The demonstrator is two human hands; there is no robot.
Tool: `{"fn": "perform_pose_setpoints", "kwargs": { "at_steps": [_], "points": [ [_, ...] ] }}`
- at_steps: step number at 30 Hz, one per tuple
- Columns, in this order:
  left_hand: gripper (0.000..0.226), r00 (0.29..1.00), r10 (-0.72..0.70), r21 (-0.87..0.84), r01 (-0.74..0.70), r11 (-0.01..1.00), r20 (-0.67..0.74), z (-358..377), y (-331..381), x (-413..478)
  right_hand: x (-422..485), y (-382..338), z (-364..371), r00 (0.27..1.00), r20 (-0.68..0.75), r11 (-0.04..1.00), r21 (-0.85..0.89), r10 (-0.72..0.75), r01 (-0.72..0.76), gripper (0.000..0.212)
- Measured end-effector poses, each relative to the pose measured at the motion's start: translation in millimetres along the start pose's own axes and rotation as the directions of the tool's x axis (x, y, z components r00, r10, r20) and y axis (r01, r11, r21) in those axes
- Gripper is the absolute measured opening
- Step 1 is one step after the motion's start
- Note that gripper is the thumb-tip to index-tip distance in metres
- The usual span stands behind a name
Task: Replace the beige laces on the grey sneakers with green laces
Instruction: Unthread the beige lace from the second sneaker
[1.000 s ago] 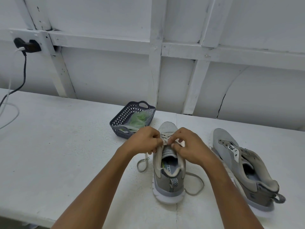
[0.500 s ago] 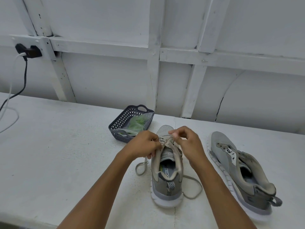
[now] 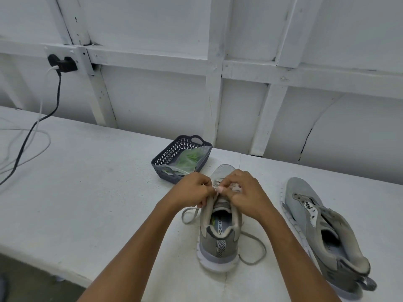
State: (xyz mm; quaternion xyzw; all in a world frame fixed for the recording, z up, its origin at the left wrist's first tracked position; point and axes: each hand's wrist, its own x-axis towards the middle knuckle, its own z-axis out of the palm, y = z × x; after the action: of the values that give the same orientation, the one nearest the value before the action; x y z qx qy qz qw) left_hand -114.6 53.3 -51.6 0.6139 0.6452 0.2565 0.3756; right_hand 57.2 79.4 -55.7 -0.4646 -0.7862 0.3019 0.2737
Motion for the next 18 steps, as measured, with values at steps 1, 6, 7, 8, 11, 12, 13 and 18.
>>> {"fn": "perform_pose_setpoints", "kwargs": {
  "at_steps": [1, 6, 7, 8, 11, 12, 13, 18],
  "points": [
    [0.018, 1.000, -0.011, -0.006, 0.011, 1.000, -0.005, 0.2, 0.2, -0.6, -0.1, -3.4, -3.9, 0.999, -0.024, 0.980, 0.198, 0.021, -0.016, 0.017],
    [0.024, 0.998, -0.056, -0.007, 0.056, 0.998, -0.025, 1.9, -0.5, -5.3, 4.2, -11.3, -20.1, 0.983, 0.002, 0.789, 0.597, 0.181, -0.147, 0.021],
    [0.025, 0.997, -0.064, -0.005, 0.064, 0.998, -0.032, 2.2, -0.1, -6.0, 5.0, -9.8, -20.6, 0.985, -0.008, 0.854, 0.500, 0.171, -0.144, 0.018],
    [0.025, 0.997, -0.071, -0.002, 0.071, 0.997, -0.042, 2.7, 0.4, -6.8, 5.2, -8.0, -20.5, 0.989, 0.001, 0.916, 0.378, 0.146, -0.135, 0.015],
    [0.022, 0.994, -0.080, 0.000, 0.080, 0.997, -0.076, 4.6, 2.4, -9.3, 5.4, -5.6, -16.6, 0.990, 0.133, 0.998, -0.019, 0.056, -0.054, 0.012],
    [0.022, 0.993, -0.083, -0.001, 0.083, 0.997, -0.085, 5.3, 3.0, -10.1, 5.8, -5.2, -13.7, 0.987, 0.159, 0.990, -0.137, 0.038, -0.016, 0.012],
    [0.022, 0.992, -0.086, -0.003, 0.086, 0.996, -0.093, 6.4, 3.3, -11.4, 6.2, -5.7, -11.1, 0.988, 0.155, 0.975, -0.220, 0.019, 0.016, 0.010],
    [0.023, 0.988, -0.095, -0.016, 0.094, 0.995, -0.119, 9.9, 3.1, -14.0, 7.3, -9.9, -6.2, 0.992, 0.128, 0.889, -0.454, 0.008, 0.051, 0.013]
  ]
}}
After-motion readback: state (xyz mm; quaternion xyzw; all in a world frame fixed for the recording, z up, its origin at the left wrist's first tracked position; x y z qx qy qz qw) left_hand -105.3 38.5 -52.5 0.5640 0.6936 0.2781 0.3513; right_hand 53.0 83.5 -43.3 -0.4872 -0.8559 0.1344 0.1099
